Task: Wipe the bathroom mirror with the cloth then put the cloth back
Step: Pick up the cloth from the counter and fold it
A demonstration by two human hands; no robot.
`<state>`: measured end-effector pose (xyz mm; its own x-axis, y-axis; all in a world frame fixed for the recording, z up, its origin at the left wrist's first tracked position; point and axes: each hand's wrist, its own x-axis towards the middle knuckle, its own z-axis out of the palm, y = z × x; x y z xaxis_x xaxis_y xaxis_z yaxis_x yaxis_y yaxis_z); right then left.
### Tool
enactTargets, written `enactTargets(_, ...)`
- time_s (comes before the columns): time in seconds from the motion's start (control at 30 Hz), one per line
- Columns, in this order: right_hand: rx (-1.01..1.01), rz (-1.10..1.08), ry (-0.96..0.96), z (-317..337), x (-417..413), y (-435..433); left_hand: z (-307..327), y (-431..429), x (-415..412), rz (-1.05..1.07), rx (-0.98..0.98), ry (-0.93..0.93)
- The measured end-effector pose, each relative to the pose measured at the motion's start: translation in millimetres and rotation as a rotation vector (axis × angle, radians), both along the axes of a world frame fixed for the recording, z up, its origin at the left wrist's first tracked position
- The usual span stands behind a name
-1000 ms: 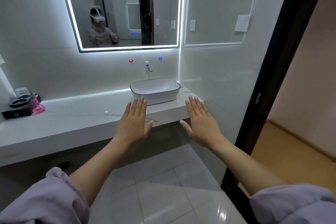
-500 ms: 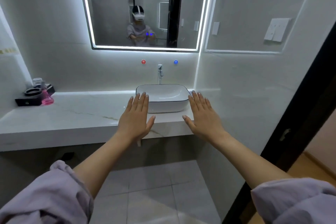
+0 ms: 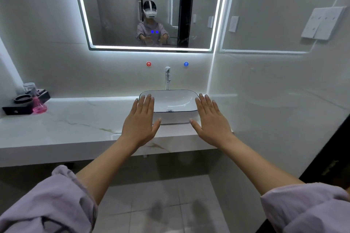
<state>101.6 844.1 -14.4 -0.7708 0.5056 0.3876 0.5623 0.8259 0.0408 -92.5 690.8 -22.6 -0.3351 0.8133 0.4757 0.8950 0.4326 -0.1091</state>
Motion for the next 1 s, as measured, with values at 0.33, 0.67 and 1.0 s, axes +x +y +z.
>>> enactTargets(0.33,0.004,-0.026,-0.004,-13,-120,96,-4,86,-126,-0.005,-0.002,0.008)
enactTargets(0.67,-0.018,-0.075,0.021,-17,-197,159,-1,162,-207,-0.079,-0.032,-0.009)
enactTargets(1.0,-0.043,-0.077,-0.009,-35,-238,232,-25,229,-247,-0.082,-0.061,-0.029)
